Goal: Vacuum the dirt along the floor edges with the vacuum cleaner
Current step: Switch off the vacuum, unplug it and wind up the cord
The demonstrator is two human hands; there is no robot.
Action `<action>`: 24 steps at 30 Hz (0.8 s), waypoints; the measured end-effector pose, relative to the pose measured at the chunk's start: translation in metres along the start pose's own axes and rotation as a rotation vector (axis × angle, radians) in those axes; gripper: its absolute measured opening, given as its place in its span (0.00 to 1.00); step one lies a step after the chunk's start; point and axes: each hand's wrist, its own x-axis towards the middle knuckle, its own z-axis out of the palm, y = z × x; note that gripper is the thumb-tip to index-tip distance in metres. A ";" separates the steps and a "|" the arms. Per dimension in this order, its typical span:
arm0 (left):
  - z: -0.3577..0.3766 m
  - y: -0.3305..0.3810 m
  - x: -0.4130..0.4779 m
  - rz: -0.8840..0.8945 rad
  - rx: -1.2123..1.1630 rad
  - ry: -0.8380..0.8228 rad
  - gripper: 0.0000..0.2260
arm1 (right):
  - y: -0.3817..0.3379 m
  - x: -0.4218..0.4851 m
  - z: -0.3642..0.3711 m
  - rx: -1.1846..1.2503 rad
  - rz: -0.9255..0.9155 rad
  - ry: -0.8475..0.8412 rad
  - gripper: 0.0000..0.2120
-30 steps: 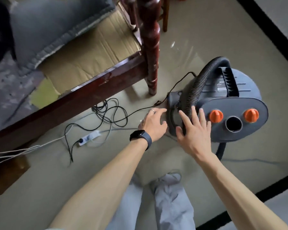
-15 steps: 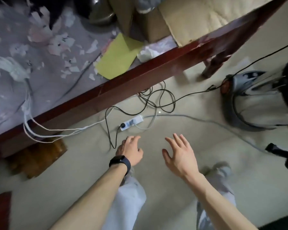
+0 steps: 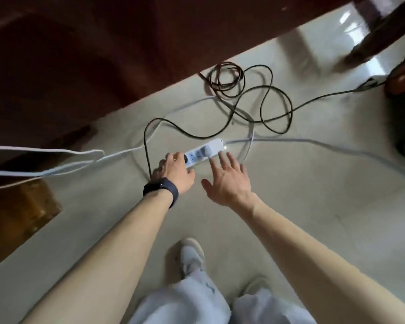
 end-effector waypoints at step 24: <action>-0.027 0.011 0.056 0.195 0.162 0.124 0.17 | 0.004 0.092 0.020 0.042 -0.168 -0.186 0.38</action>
